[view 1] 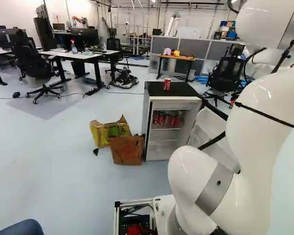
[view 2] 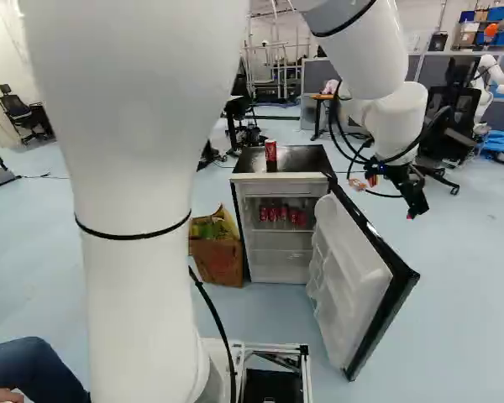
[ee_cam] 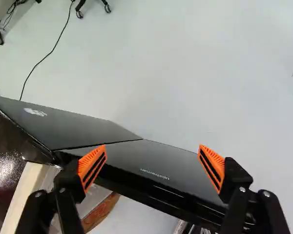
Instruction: Grab a drink from the fridge
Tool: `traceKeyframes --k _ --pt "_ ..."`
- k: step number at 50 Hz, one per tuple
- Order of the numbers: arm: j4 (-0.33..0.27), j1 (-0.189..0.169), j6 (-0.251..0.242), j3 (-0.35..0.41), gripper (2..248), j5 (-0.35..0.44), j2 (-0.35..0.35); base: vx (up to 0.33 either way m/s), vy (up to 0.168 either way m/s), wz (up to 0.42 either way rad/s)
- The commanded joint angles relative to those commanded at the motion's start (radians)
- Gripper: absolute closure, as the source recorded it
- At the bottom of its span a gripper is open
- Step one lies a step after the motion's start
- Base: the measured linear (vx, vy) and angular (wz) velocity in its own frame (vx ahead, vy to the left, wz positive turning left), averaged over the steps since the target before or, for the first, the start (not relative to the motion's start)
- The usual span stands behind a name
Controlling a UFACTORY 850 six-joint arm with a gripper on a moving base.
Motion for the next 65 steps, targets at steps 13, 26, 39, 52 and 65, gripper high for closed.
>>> traceKeyframes --k 13,26,39,52,65 --pt "0.009 -0.004 0.000 -0.078 3 -0.049 -0.062 0.000 0.000 0.000" --pt "0.014 -0.009 0.000 -0.159 3 -0.095 -0.135 0.000 0.000 0.000" --pt "0.014 -0.013 0.000 -0.246 3 -0.131 -0.225 0.000 0.000 0.000" --pt "0.014 -0.023 0.000 -0.315 3 -0.156 -0.300 0.000 0.000 0.000" --pt "0.014 -0.024 0.000 -0.329 3 -0.176 -0.337 0.000 0.000 0.000"
